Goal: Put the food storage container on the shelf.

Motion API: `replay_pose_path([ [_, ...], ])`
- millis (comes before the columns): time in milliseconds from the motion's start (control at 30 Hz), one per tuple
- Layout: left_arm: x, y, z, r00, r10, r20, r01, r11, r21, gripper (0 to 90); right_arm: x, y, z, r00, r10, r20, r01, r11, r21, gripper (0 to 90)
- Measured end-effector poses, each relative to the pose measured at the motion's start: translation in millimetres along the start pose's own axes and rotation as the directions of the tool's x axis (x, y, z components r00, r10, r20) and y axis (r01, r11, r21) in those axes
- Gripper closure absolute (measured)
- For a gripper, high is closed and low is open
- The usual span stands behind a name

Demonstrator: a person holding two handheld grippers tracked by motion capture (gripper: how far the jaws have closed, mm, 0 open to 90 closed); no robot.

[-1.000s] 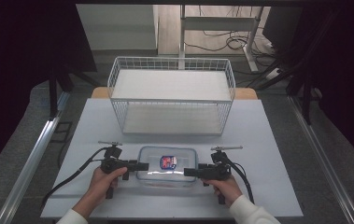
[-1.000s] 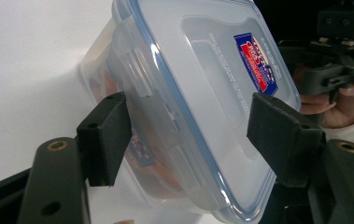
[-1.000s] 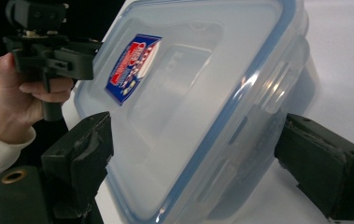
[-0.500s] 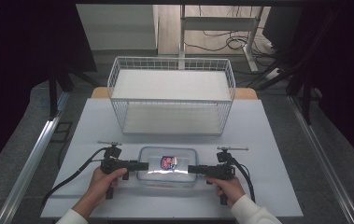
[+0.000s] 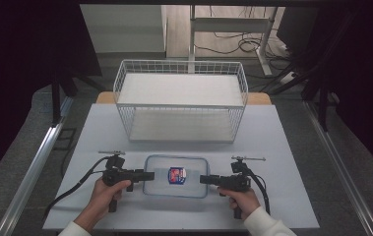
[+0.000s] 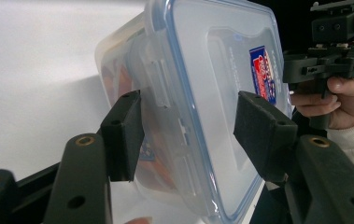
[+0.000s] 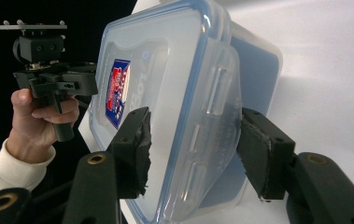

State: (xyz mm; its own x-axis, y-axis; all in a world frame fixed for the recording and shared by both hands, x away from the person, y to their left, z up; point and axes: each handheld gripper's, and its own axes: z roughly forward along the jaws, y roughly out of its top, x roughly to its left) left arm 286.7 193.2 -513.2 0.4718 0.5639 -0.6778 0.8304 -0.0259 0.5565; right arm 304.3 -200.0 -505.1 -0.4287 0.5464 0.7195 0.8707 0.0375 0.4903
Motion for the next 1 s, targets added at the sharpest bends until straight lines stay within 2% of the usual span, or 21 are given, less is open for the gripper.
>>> replay_pose_path([
  [267,-4.7,1.2,-7.1,0.9998,0.008,-0.017,-0.009,0.9996,-0.028,46.6,3.9,-0.7,-0.4,1.0000,0.007,-0.004,-0.007,1.000,-0.010,50.1],
  [533,-10.3,2.2,-13.8,0.9996,0.023,-0.015,-0.023,0.9981,-0.057,49.8,7.1,1.1,-1.3,1.0000,-0.002,-0.005,0.002,1.000,-0.021,50.5],
  [733,-13.5,4.5,-17.0,0.9995,0.032,-0.008,-0.032,0.9967,-0.075,50.3,12.4,5.9,-4.7,0.9994,-0.034,-0.003,0.034,0.999,-0.030,50.5],
  [833,-18.1,8.1,-17.4,0.9982,0.055,-0.023,-0.057,0.9953,-0.078,50.2,12.8,7.7,-5.9,0.9992,-0.039,-0.005,0.039,0.999,-0.033,50.4],
  [1000,-18.5,13.6,-15.2,0.9975,0.068,-0.017,-0.069,0.9945,-0.079,50.2,14.9,15.0,-10.3,0.9975,-0.071,0.007,0.071,0.997,-0.044,50.3],
])
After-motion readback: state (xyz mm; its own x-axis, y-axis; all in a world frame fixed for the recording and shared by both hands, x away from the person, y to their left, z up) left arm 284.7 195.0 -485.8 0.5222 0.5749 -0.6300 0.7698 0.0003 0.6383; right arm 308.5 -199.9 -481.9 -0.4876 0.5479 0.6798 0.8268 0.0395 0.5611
